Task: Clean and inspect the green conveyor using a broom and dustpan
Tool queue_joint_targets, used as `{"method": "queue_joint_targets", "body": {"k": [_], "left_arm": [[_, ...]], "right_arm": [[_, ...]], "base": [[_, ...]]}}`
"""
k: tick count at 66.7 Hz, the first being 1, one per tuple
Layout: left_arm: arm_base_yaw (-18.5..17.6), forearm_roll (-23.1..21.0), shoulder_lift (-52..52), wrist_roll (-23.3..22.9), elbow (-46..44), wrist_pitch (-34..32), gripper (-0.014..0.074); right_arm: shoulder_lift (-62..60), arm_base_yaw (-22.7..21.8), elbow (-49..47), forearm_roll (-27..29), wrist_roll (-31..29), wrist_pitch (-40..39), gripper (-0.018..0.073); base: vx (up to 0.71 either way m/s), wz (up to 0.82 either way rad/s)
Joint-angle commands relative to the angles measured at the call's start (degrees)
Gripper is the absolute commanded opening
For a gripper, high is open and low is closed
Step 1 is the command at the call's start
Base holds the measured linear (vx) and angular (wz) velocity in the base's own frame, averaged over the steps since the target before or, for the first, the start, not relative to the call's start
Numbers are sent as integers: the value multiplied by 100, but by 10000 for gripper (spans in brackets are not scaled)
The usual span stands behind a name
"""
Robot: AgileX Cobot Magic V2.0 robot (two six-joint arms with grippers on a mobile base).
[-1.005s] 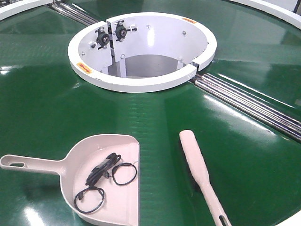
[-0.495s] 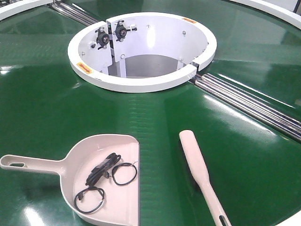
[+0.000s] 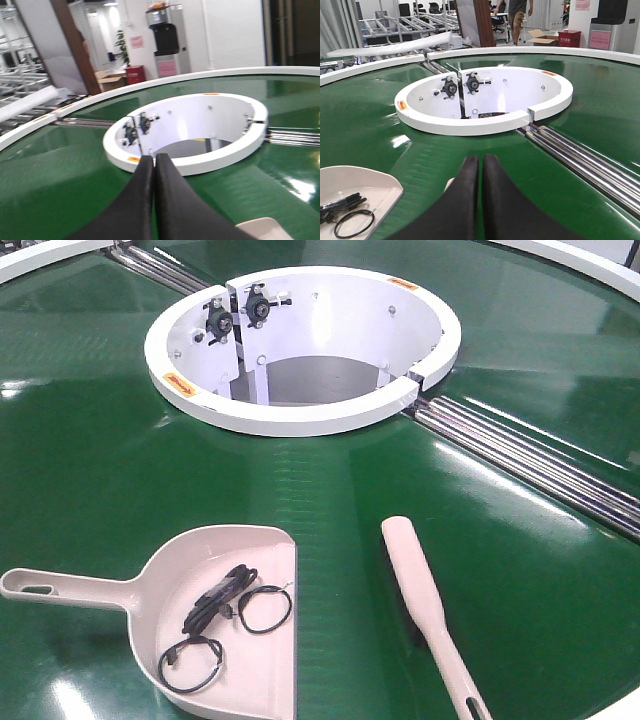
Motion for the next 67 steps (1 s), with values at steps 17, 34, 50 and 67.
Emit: {"method": "queue_joint_targets", "body": {"k": [17,34,50,67], "left_arm": [[1185,-809,-1005,-37,1434,-412,-24],[1479,-810,-1834,-63,3118,-1187,-24],[1479,-757,-1839,-50,3151,-1445,-23],[1479,-757,-1834,-50,3151,-1445,-22]], "right_arm": [[55,-47,-157,42,-31,-404,-5],[55,-47,-157,37,-31,-404,-5],[55,-47,-157,37,-31,-400,-5],[55,-47,-157,37,-31,-400,-5]], "base": [[0,0],[0,0],[0,0],[0,0]]}}
